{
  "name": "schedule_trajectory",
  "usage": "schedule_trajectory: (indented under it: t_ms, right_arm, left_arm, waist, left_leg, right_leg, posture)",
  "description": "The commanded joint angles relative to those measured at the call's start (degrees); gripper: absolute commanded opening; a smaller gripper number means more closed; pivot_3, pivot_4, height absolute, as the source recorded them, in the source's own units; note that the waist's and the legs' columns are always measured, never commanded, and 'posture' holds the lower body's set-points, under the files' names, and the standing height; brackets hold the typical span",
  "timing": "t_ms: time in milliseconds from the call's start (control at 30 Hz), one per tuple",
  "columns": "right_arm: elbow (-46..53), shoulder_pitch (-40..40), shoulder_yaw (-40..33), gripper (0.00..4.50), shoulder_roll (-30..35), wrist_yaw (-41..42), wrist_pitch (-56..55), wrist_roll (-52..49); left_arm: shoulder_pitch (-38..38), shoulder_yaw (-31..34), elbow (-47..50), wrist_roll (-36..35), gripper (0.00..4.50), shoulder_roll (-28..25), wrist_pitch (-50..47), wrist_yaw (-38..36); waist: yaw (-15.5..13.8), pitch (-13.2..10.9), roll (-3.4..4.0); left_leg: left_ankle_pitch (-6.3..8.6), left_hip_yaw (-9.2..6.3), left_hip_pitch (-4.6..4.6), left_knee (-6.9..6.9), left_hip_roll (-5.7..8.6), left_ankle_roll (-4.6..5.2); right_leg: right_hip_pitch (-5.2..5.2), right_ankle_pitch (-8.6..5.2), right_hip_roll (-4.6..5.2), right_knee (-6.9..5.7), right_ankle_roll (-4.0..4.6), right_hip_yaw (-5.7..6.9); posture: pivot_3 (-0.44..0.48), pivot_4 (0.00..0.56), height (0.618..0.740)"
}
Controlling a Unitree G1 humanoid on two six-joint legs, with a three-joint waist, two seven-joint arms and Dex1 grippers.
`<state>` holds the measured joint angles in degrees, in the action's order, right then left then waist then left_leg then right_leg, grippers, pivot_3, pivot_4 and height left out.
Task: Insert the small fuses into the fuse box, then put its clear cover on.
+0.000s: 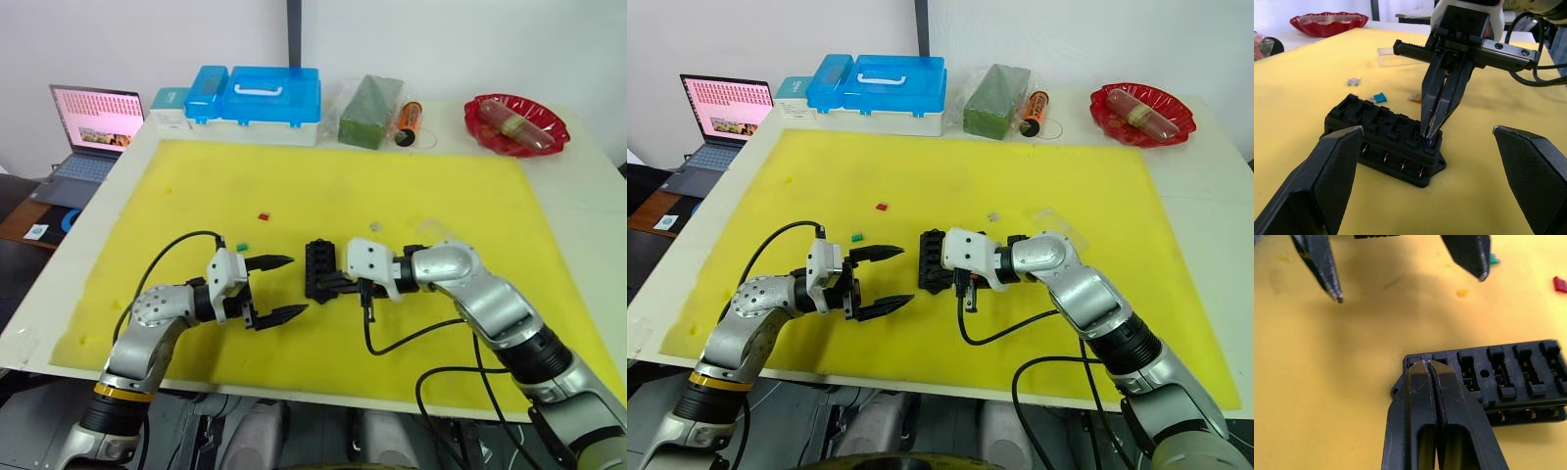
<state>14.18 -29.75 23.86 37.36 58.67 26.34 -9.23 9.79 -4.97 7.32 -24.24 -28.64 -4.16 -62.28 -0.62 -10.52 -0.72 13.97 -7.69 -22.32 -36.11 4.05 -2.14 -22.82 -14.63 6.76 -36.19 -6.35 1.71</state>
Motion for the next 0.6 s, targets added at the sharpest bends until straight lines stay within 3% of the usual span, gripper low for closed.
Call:
schedule_trajectory:
  t_ms: [33,300,600]
  right_arm:
    - [-2.45,1.41,1.74,0.02,1.54,0.31,0.69,3.38]
    - [-3.74,1.84,1.90,0.02,1.20,0.00,-2.94,6.06]
    - [1.56,2.17,-8.06,0.02,-3.42,-0.76,-0.14,-5.02]
  left_arm:
    - [0.37,0.61,1.42,-0.08,4.50,-0.40,0.48,0.14]
    - [0.40,0.46,1.57,-0.14,4.50,-0.71,-0.32,0.16]
    - [0.47,1.05,1.85,-0.88,4.50,-1.53,-0.83,-0.29]
  waist:
    - [0.01,0.00,0.00]
    - [0.00,0.01,0.00]
    - [0.02,-0.01,0.01]
  left_leg:
    - [0.00,0.00,0.00,0.00,0.00,0.00]
    - [0.00,0.00,0.00,0.00,0.00,0.00]
    - [0.00,-0.02,-0.02,0.02,0.00,0.00]
  right_leg:
    - [0.00,0.00,0.00,0.00,0.00,0.00]
    - [0.00,0.00,0.00,0.00,0.00,0.00]
    - [-0.04,0.00,0.00,0.00,0.00,0.00]
  posture:
    - [0.000,0.150,0.740]
    - [0.000,0.150,0.740]
    - [0.000,0.150,0.740]
